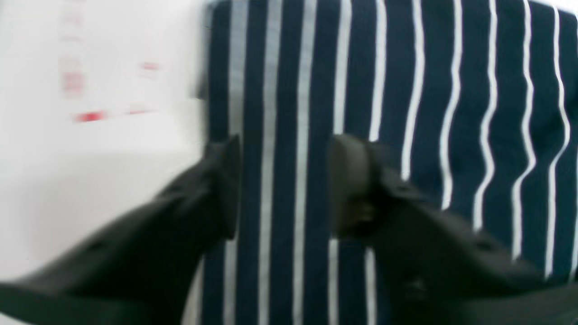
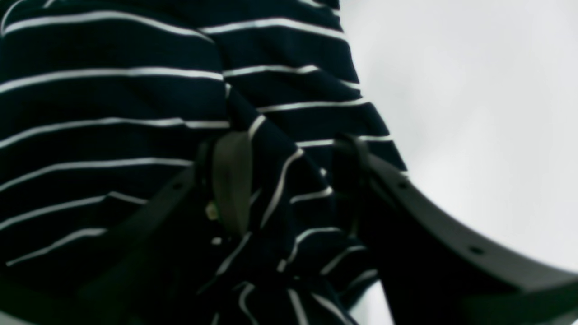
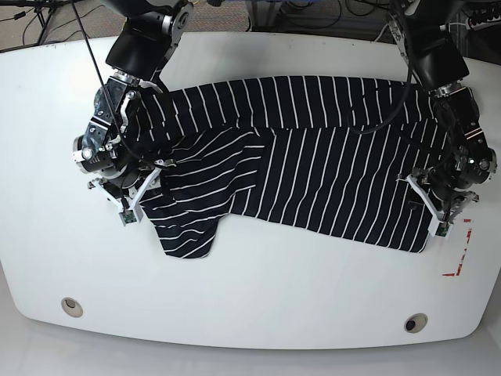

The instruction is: Layout the t-shirt on the table in an organized manner, then fold the t-shirt properly

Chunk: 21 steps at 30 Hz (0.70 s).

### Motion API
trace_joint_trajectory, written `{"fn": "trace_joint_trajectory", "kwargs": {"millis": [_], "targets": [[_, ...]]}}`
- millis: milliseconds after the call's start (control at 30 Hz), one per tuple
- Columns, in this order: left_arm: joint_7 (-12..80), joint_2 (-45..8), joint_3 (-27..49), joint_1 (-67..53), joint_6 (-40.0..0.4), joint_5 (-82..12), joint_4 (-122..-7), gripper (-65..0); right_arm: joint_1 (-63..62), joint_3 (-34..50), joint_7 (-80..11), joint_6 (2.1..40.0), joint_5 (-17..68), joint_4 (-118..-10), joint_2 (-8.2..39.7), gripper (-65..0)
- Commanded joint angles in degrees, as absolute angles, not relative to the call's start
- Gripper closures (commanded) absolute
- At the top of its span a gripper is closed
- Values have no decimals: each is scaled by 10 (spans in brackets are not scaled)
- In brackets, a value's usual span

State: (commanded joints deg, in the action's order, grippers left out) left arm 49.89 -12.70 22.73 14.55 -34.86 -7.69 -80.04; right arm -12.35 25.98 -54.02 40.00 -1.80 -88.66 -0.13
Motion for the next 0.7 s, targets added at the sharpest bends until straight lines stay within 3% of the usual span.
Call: {"fn": "trace_joint_trajectory", "kwargs": {"millis": [67,367,700], "targets": [[482,-127,227,145,-349,-77,-777,-68,-123,260,-531,400,-18,-876,9,-225],[437,-130,205,146,-349,-77,-698,-68,-122,261,-495,400,-17,-802,52,-224],[433,-131,199,147,-349,-78,-653,-68,-162,260,-402,400,-18,-645,95,-224]]}}
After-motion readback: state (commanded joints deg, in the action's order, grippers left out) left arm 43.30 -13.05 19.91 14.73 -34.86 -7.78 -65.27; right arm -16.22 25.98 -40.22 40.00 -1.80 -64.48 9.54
